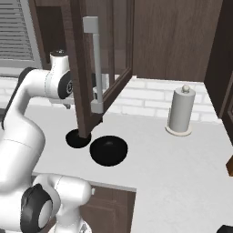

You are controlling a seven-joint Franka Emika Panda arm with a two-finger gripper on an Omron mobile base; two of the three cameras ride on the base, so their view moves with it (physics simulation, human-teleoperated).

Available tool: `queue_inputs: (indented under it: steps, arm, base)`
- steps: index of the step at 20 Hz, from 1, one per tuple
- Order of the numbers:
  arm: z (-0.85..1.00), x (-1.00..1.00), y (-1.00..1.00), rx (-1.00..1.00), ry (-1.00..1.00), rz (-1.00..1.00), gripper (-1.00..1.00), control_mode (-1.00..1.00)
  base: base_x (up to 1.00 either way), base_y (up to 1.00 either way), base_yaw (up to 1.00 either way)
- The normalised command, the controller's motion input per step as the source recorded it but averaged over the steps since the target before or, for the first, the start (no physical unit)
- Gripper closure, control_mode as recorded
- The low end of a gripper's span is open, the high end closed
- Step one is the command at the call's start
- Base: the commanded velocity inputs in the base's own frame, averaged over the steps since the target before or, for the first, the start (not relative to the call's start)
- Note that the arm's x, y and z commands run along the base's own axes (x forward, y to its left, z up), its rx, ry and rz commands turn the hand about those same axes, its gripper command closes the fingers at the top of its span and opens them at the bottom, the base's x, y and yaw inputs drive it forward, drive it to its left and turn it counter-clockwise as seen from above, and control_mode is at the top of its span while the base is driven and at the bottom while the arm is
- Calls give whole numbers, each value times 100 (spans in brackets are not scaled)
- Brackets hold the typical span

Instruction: Pick up the bowls on the counter and stack them on top of one another in the open cabinet. Place the smaller bowl on top of the larger bowl.

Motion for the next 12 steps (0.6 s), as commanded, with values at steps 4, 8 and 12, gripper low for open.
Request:
queue_inputs:
  steps: [4,8,12]
  arm:
    - [-27,0,34,-5,2,0,-100,-100]
    - [-81,0,100,-20,9,0,-100,-100]
    - [-93,10,100,-17,14,0,-100,-100]
  base:
    - [0,0,0]
    - [0,0,0]
    - [0,0,0]
